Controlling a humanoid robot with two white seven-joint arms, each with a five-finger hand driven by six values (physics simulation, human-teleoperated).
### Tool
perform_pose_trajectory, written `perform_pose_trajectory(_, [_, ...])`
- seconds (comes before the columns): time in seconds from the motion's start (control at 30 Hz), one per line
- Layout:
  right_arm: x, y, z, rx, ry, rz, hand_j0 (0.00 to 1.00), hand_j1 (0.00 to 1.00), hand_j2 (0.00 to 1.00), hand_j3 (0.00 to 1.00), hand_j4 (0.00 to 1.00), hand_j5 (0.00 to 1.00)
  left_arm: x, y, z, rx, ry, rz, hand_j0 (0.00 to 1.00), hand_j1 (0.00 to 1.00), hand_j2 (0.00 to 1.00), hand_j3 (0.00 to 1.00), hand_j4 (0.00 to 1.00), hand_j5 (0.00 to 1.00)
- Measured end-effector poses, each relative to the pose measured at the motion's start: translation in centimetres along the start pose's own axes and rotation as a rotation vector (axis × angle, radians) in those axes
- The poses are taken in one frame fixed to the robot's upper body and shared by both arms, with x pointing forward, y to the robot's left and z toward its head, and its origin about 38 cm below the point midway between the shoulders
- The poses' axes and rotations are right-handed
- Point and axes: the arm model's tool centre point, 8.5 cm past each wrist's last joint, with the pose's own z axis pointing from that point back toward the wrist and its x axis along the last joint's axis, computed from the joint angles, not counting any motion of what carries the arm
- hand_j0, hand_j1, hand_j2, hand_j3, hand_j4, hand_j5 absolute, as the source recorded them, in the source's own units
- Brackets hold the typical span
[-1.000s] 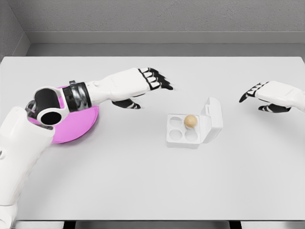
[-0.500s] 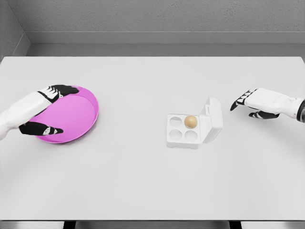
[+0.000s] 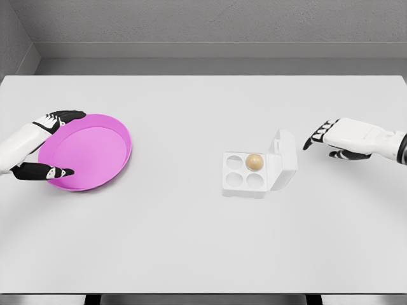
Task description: Pack egg into the box and close the box lid
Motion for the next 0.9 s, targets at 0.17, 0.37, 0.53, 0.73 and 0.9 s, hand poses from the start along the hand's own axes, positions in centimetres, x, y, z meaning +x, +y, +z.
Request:
perform_pose_trajectory(0.17, [1.1, -0.6, -0.2, -0.011, -0.033, 0.021, 0.69, 0.69, 0.69, 0.69, 0.69, 0.69, 0.0, 0.0, 0.0, 0.000, 0.000, 0.000, 1.00, 1.00, 1.00, 1.00, 1.00, 1.00])
perform_pose_trajectory(0.37, [2.7, -1.9, -0.5, -0.034, -0.081, 0.056, 0.69, 0.69, 0.69, 0.69, 0.69, 0.69, 0.0, -0.1, 0.0, -0.002, 0.000, 0.001, 1.00, 1.00, 1.00, 1.00, 1.00, 1.00])
perform_pose_trajectory(0.53, [4.3, -2.6, -0.7, -0.050, -0.127, 0.083, 0.69, 0.69, 0.69, 0.69, 0.69, 0.69, 0.1, -0.1, 0.0, -0.002, -0.002, 0.000, 1.00, 1.00, 1.00, 1.00, 1.00, 1.00])
perform_pose_trajectory(0.73, [5.6, -4.2, 0.7, -0.071, -0.161, 0.116, 0.69, 0.69, 0.69, 0.69, 0.69, 0.69, 0.2, -0.1, 0.0, -0.002, -0.005, -0.002, 1.00, 1.00, 1.00, 1.00, 1.00, 1.00])
perform_pose_trajectory(0.9, [7.1, -5.9, 1.8, -0.100, -0.206, 0.138, 0.69, 0.69, 0.69, 0.69, 0.69, 0.69, 0.2, 0.0, -0.1, -0.002, -0.005, -0.003, 1.00, 1.00, 1.00, 1.00, 1.00, 1.00])
